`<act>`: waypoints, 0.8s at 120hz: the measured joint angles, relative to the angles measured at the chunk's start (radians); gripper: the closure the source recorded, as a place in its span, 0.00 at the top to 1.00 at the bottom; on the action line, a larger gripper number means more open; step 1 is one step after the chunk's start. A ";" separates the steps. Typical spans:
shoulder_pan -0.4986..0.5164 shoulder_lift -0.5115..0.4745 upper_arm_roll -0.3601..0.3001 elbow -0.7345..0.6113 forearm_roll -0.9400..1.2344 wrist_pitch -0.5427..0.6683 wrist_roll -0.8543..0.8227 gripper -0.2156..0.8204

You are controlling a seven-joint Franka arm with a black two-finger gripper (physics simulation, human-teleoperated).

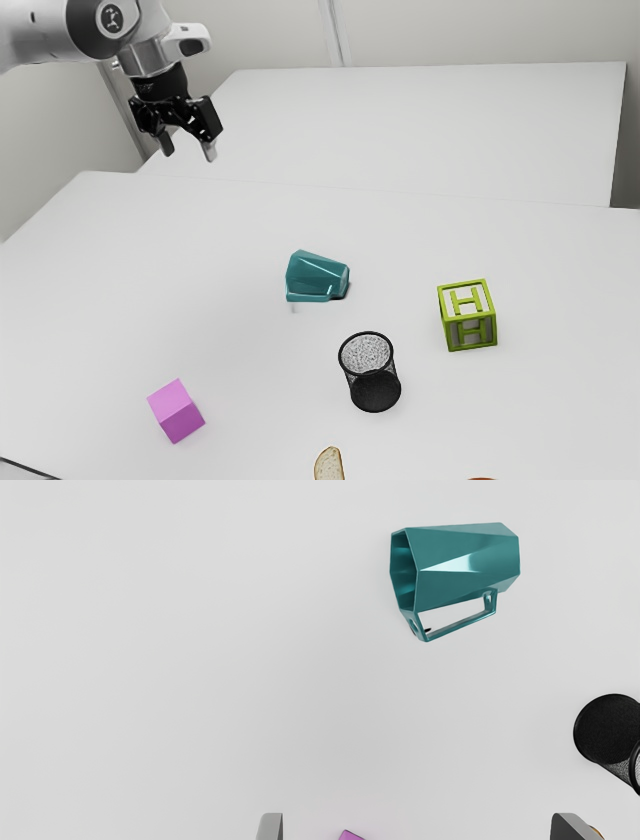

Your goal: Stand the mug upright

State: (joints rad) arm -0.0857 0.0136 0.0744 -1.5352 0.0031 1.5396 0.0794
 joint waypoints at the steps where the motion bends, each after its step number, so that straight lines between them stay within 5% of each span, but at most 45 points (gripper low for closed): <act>1: 0.000 0.000 0.000 0.000 0.000 0.000 0.000 0.77; 64: 0.023 0.116 0.009 0.011 -0.059 0.040 0.023 0.77; 96: 0.052 0.138 0.019 -0.127 -0.207 0.160 0.063 0.77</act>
State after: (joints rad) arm -0.0336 0.1513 0.0932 -1.6619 -0.2036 1.6999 0.1427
